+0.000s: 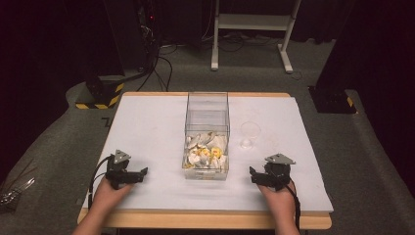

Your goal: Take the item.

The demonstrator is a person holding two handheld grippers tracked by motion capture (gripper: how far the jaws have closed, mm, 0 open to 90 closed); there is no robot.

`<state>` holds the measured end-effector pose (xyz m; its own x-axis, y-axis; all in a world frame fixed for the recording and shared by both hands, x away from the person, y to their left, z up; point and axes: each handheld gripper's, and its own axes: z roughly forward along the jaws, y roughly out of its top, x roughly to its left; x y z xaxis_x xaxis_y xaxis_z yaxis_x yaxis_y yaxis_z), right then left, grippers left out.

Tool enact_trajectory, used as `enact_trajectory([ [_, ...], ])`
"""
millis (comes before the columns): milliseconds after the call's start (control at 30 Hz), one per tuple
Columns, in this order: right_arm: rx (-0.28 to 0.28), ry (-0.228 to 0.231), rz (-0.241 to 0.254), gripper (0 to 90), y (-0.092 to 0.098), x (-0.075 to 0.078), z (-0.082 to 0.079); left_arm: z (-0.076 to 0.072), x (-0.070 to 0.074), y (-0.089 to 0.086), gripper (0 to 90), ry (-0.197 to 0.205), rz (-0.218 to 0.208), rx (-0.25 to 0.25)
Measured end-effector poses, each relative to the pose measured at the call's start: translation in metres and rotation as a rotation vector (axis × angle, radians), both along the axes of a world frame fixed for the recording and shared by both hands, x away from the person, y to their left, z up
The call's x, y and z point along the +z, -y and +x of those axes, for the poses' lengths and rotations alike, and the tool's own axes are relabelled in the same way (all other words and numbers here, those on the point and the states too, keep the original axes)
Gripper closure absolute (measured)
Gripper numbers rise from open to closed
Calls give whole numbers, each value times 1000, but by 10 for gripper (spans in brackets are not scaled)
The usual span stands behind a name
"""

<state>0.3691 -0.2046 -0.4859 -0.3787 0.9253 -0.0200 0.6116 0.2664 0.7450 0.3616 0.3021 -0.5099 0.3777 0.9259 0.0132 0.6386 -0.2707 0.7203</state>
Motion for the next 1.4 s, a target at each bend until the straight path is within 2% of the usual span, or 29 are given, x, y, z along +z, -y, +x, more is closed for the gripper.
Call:
enact_trajectory([
  [267,28,2,15,120,-5,2,-2,0,0,0,63,-1,-1,-1],
  [500,46,32,33,131,-9,11,-7,0,0,0,64,1,0,-1],
  [867,68,36,48,144,-16,15,-7,-1,0,0,70,1,1,-4],
  [1100,85,51,67,155,-19,19,-8,-1,0,0,70,3,1,-4],
  [1400,102,69,68,159,-22,24,-8,-1,0,0,74,4,4,-5],
])
